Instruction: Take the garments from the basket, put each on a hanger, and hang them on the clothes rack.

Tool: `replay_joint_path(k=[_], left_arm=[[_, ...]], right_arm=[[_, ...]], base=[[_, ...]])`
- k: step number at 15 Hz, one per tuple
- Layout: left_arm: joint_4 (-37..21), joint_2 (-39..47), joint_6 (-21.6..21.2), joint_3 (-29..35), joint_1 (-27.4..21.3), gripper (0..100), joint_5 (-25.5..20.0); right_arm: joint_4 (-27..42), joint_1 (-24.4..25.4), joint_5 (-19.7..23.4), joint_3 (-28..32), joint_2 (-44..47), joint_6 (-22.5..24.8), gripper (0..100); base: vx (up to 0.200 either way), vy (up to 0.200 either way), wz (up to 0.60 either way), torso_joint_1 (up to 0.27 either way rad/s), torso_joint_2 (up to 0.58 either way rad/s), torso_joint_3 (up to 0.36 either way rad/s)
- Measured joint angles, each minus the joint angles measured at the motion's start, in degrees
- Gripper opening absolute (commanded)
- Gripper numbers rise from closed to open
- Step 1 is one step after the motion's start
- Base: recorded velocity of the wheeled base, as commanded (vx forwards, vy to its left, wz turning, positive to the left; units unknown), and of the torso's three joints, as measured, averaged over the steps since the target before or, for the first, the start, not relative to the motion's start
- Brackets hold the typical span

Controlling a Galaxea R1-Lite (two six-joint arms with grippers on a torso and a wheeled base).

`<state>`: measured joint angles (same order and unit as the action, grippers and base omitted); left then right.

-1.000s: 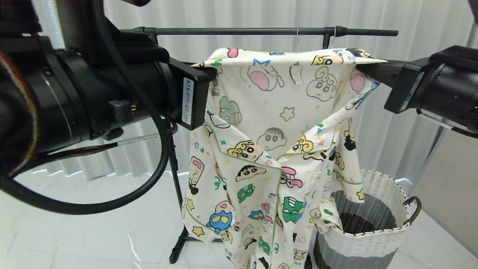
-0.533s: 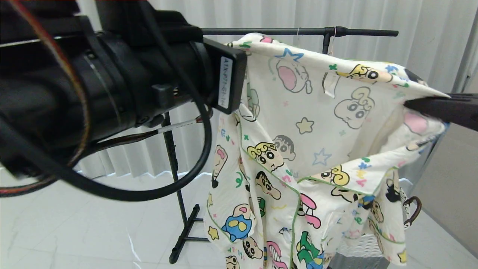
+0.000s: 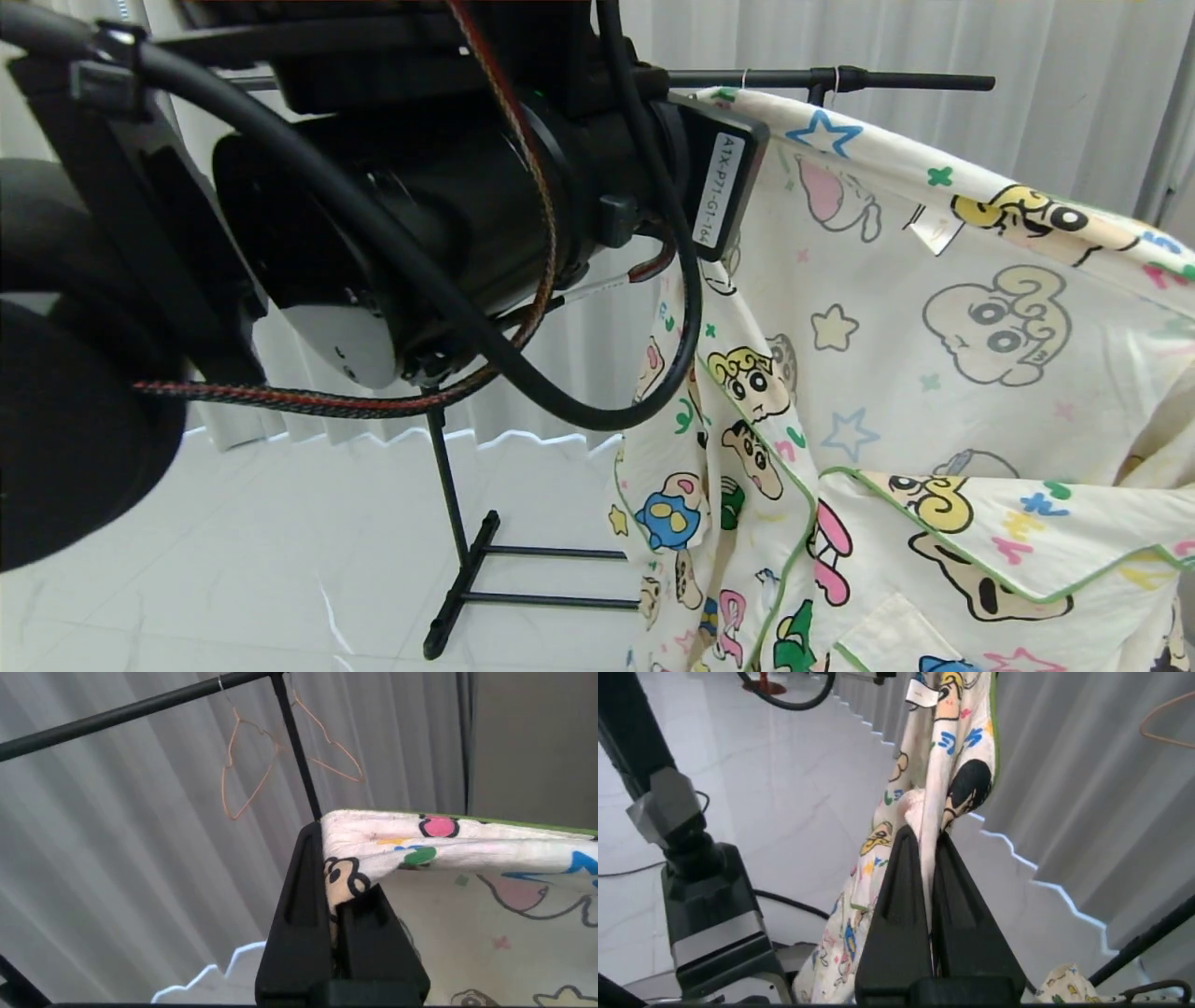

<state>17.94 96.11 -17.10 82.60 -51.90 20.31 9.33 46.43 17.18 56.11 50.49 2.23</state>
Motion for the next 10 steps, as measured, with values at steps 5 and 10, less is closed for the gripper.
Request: replay_joint_path(k=[5, 10], left_arm=[[-15.7, -2.9, 9.3, 0.1, -3.1, 0, 1.3], [-33.5, -12.5, 24.5, 0.4, -10.5, 0, 0.8]], right_arm=[[-5.0, -0.1, -10.4, -0.7, 2.0, 0.7, 0], [-18.2, -0.2, -15.7, -0.9, 11.2, 3.1, 0]], base=[[0.0, 0.0, 0.0, 0.0, 0.0, 0.0], [0.0, 0.0, 0.0, 0.0, 0.0, 0.0]])
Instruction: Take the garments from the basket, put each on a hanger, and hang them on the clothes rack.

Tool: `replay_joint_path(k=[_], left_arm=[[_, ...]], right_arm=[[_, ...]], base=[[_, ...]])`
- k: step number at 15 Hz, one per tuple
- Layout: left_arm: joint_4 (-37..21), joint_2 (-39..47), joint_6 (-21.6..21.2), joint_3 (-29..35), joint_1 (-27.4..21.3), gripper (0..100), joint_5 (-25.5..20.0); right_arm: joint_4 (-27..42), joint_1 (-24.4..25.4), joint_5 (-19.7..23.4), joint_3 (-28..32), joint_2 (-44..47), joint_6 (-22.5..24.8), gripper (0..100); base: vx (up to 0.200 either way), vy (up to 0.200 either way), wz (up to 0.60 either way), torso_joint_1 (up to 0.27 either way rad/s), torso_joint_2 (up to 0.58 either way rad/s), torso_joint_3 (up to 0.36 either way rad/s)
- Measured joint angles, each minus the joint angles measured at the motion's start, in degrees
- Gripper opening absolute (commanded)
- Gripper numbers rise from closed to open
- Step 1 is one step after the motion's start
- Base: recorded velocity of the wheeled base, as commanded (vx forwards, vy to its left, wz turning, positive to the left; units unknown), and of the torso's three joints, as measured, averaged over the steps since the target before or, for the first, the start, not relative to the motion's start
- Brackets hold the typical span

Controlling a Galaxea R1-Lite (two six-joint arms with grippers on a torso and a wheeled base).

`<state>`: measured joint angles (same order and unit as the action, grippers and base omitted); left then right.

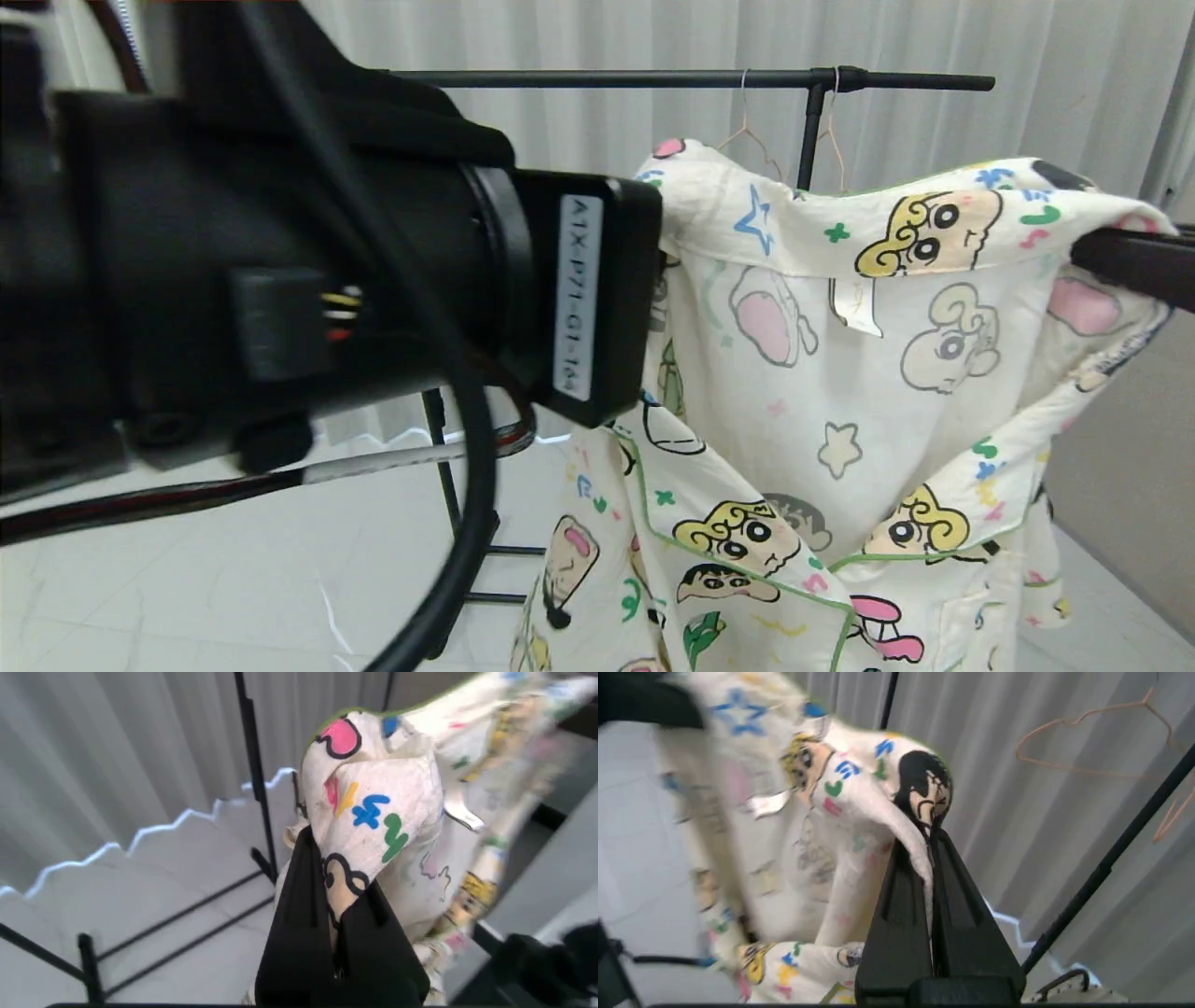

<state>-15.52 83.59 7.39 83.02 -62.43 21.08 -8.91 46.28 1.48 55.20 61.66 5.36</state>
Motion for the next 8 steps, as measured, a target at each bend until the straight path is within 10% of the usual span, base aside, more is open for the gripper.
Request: replay_joint_path(k=[8], left_arm=[[-4.6, -8.2, 8.2, 0.3, -7.8, 0, -0.2]], right_arm=[[-20.0, 0.3, -2.0, 0.4, 16.0, 1.1, 0]], base=[[0.0, 0.0, 0.0, 0.0, 0.0, 0.0]])
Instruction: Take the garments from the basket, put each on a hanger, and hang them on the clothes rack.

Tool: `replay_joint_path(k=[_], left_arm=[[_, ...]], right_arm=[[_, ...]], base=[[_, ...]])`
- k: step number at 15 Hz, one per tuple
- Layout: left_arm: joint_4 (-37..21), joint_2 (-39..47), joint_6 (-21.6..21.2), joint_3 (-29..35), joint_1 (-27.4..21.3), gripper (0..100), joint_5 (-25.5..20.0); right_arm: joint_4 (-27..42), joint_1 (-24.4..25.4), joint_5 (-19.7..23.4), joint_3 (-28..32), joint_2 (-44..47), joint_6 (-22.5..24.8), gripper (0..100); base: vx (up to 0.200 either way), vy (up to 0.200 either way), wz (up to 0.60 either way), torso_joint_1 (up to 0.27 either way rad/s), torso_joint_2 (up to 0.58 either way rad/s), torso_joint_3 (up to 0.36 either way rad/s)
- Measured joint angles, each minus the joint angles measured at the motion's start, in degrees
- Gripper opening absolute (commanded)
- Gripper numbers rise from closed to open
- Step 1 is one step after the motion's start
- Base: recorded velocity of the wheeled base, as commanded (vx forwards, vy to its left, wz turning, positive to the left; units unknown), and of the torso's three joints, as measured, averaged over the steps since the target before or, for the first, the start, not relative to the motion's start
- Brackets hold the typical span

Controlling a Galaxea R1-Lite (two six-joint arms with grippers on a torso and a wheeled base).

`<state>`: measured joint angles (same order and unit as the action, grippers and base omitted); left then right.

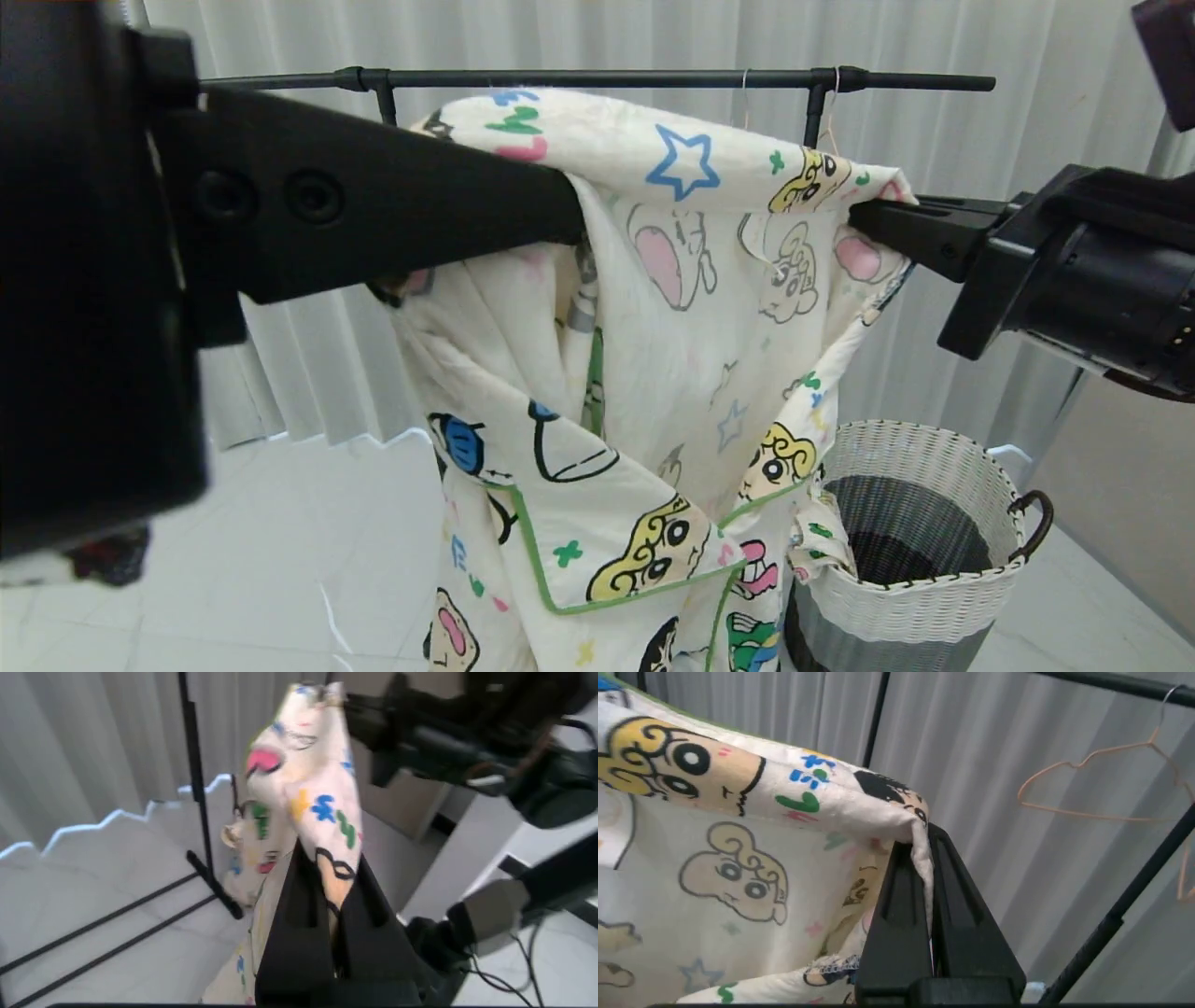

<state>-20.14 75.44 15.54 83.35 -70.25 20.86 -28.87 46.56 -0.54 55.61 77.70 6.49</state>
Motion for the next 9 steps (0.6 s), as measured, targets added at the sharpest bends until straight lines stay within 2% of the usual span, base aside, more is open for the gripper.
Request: replay_joint_path(k=[3, 4, 6, 9], left_arm=[[-0.2, -0.4, -0.6, -0.3, -3.4, 0, 0.0], [-0.6, -0.3, -2.7, -0.8, -3.5, 0, 0.1], [-0.7, -0.2, -8.7, -2.1, -2.4, 0, 0.4], [0.5, 0.2, -21.9, -3.5, 3.4, 0, 0.4]], right_arm=[[-0.1, 0.0, -0.9, 0.0, 1.4, 0.0, 0], [0.0, 0.0, -2.7, -0.1, 1.2, 0.1, 0], [0.2, -0.4, -6.0, -0.9, 0.3, 0.5, 0], [0.4, -1.2, -7.3, -1.5, -2.5, 1.8, 0]], base=[[0.0, 0.0, 0.0, 0.0, 0.0, 0.0], [0.0, 0.0, 0.0, 0.0, 0.0, 0.0], [0.0, 0.0, 0.0, 0.0, 0.0, 0.0], [0.0, 0.0, 0.0, 0.0, 0.0, 0.0]])
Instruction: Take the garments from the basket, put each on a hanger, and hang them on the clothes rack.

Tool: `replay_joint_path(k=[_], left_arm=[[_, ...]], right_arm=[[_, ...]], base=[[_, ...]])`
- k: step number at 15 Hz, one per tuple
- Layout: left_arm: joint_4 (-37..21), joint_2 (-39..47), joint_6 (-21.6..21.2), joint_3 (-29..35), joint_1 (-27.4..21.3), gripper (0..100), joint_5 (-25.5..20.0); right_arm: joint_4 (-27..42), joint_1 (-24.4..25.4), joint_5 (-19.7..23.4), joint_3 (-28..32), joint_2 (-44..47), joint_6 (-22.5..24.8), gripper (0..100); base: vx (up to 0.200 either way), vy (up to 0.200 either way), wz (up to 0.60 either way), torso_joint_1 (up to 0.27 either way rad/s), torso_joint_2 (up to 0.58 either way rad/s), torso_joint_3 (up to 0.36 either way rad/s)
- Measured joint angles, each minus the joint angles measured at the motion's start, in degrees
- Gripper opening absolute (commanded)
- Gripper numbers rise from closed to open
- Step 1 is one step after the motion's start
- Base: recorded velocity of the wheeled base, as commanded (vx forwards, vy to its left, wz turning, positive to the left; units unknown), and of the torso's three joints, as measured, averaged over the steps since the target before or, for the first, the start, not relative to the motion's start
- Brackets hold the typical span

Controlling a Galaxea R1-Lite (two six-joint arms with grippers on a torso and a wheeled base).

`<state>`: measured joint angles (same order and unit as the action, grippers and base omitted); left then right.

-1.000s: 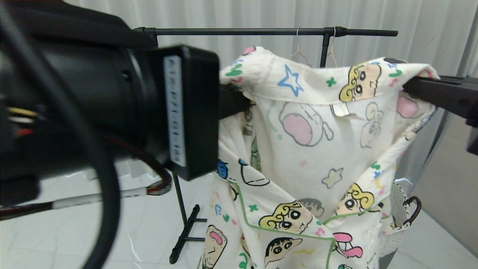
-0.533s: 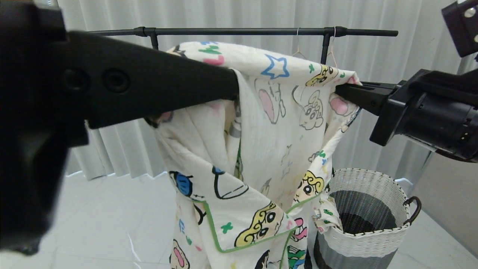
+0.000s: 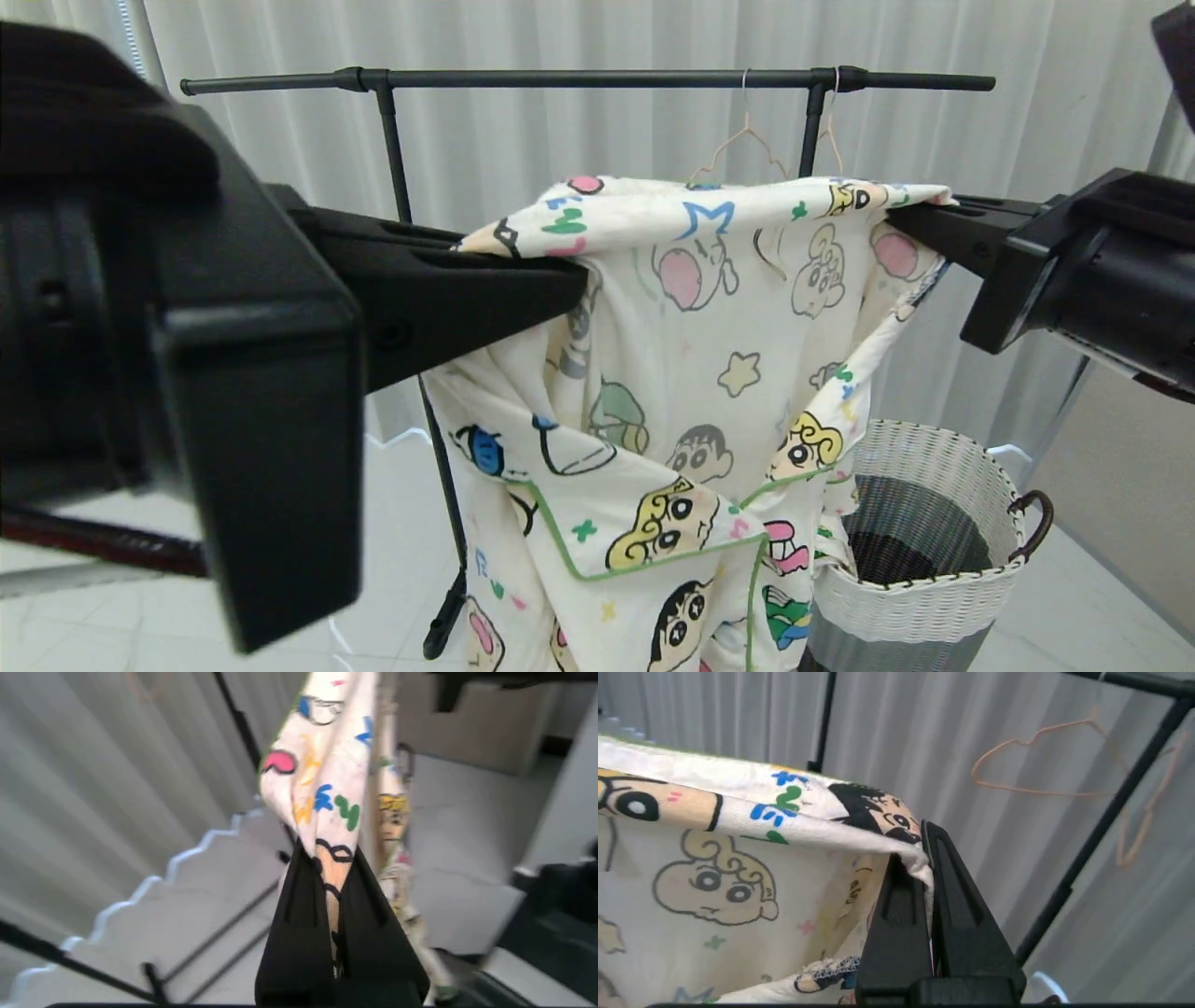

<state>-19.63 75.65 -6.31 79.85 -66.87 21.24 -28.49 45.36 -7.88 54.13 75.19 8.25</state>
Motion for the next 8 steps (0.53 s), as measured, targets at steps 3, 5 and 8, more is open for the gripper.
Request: replay_joint_path(k=[3, 5, 8], left_arm=[[7.6, 0.9, -4.9, -0.4, 4.8, 0, -0.2], [11.8, 1.7, -5.3, -0.6, 6.3, 0, -0.2], [16.7, 2.7, -6.2, -4.4, 6.9, 0, -0.1]], right_arm=[[0.7, -0.1, -0.4, -0.2, -3.2, 3.2, 0], [1.7, -0.1, -0.7, -1.5, -5.1, 4.8, 0], [2.9, 0.8, -1.0, -6.3, -7.9, 6.7, 0]], base=[[0.0, 0.0, 0.0, 0.0, 0.0, 0.0], [0.0, 0.0, 0.0, 0.0, 0.0, 0.0], [0.0, 0.0, 0.0, 0.0, 0.0, 0.0]])
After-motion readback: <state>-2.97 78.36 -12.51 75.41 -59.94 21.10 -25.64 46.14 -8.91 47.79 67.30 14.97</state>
